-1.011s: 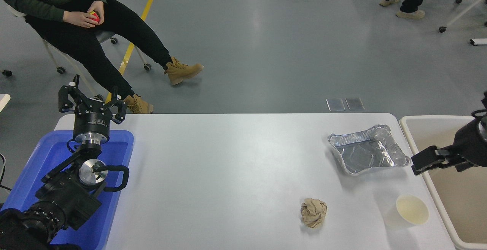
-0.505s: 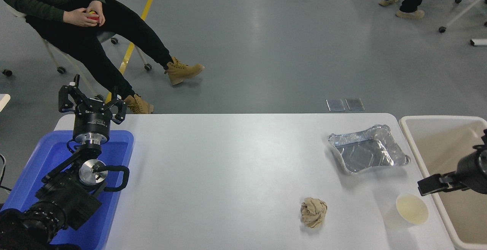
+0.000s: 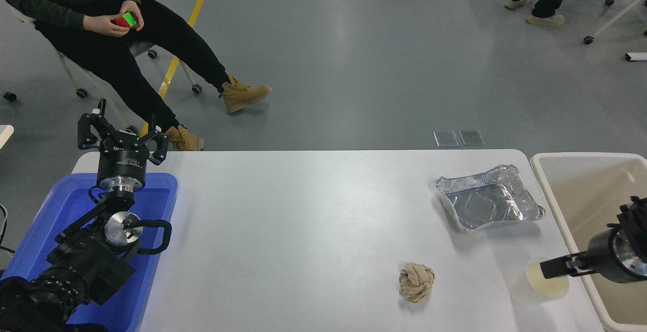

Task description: Pick up paper cup place in dustbin

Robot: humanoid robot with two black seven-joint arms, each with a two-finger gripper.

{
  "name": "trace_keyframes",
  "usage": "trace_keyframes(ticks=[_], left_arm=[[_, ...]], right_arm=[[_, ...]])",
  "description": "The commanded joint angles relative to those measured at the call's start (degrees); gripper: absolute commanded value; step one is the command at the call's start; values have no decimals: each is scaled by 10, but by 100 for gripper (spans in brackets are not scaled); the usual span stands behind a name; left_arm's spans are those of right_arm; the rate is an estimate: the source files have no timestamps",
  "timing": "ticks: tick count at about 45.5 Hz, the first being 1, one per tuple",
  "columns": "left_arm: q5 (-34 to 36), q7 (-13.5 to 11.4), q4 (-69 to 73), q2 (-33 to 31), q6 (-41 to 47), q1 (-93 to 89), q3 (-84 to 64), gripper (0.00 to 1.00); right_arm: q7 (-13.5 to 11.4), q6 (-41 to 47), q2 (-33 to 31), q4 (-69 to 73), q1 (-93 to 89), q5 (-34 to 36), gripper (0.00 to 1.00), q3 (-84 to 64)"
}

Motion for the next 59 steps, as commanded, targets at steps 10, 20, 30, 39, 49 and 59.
trace_keyframes(ticks=[10, 20, 30, 39, 49, 59], left_arm=[[0, 0, 0, 0, 0, 0, 0, 99], [0, 0, 0, 0, 0, 0, 0, 99], [0, 0, 0, 0, 0, 0, 0, 99], [0, 0, 0, 0, 0, 0, 0, 99], [0, 0, 0, 0, 0, 0, 0, 99], [1, 0, 0, 0, 0, 0, 0, 99]], right_arm=[[4, -38, 28, -26, -51, 33, 69, 9], [7, -52, 37, -34, -69, 32, 22, 8], [5, -52, 36, -34, -68, 32, 0, 9], [4, -56, 29, -29, -59, 32, 0, 9], [7, -50, -6, 18, 4, 32, 0, 8], [9, 25, -50, 130, 201, 32, 0, -11]])
